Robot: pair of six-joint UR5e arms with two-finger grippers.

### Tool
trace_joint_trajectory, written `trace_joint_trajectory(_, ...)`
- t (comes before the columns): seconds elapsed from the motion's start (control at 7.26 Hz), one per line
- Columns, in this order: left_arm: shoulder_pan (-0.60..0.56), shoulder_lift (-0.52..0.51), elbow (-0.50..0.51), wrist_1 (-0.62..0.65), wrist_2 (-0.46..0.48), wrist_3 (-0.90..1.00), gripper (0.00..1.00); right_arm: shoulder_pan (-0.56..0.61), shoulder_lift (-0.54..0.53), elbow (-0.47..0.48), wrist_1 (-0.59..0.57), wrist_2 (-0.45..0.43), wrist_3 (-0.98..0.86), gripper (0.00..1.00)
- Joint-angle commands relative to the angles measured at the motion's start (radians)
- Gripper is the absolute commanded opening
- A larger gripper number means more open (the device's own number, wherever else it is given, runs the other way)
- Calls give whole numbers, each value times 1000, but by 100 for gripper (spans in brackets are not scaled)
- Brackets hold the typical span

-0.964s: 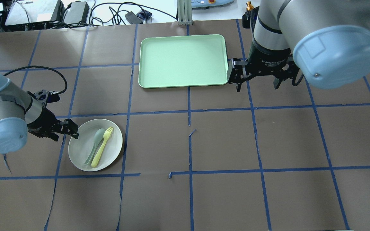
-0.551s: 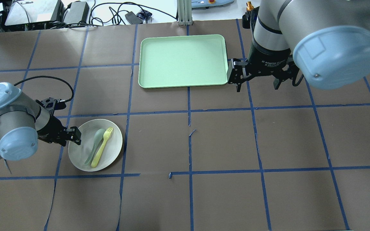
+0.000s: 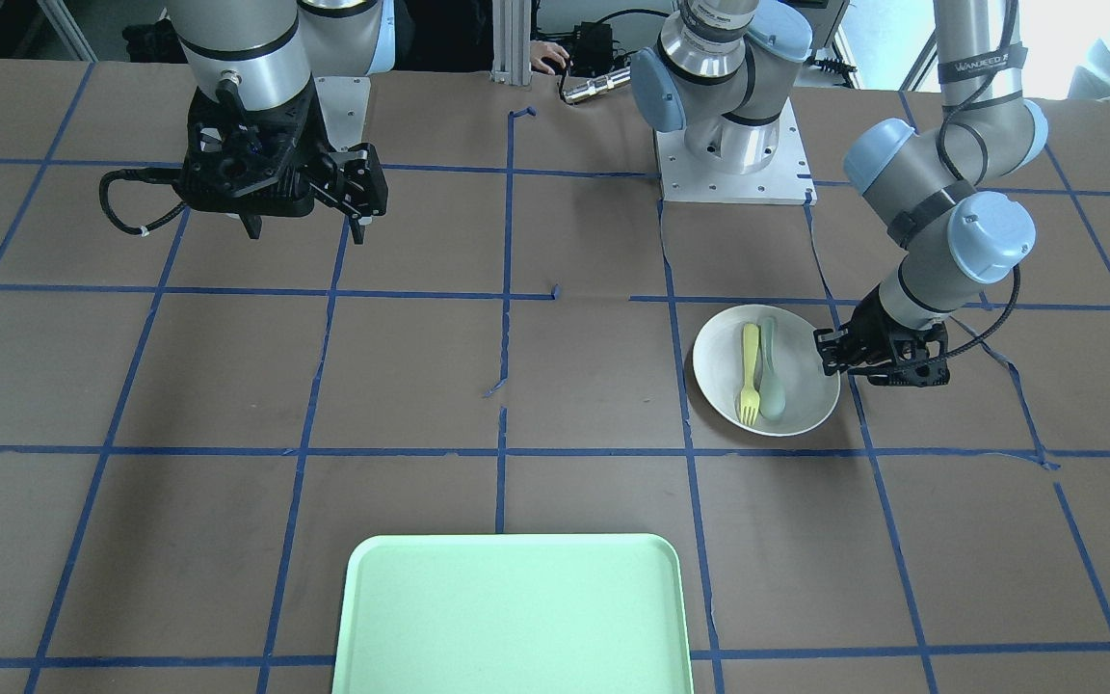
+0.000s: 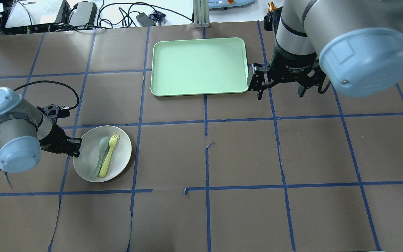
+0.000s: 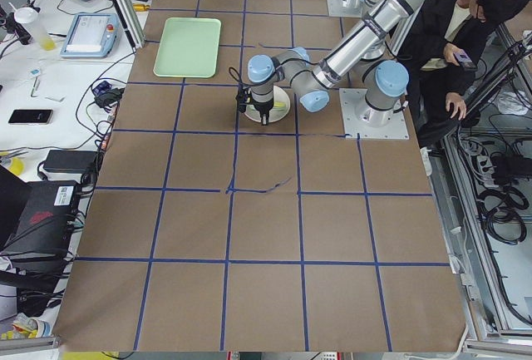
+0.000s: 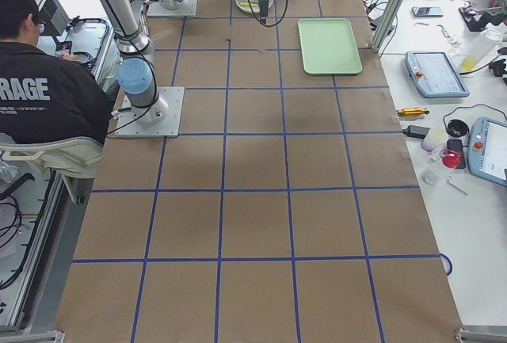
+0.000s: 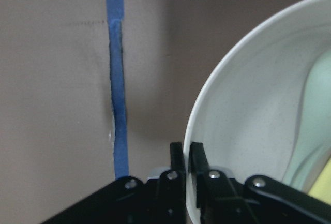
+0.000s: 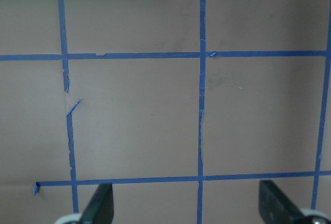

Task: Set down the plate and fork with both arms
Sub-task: 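Carry the plate with the left gripper and lower it onto the green tray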

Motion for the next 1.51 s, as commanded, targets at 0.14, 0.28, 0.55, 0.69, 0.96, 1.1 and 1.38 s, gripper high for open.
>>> trace_joint_trajectory(0.14, -27, -17, 240, -249, -169, -52, 0, 0, 0, 1, -1, 1, 0, 100)
trace_joint_trajectory(0.28, -73, -39, 285, -266, -198, -139, 0, 0, 0, 1, -1, 0, 0, 100)
trace_joint_trajectory(0.55, -171, -133, 383, -212, -322, -300, 0, 0, 6, -2, -1, 0, 0, 100)
trace_joint_trajectory(0.69, -220, -209, 483, -211, -348, -330, 0, 0, 6, -1, 1, 1, 0, 100)
trace_joint_trajectory(0.96, -326, -375, 676, -210, -346, -436, 0, 0, 6, -1, 1, 1, 0, 100)
trace_joint_trajectory(1.1, -365, -442, 762, -210, -346, -442, 0, 0, 6, -1, 1, 1, 0, 100)
trace_joint_trajectory(1.38, -437, -570, 899, -208, -323, -503, 0, 0, 6, -1, 1, 1, 0, 100)
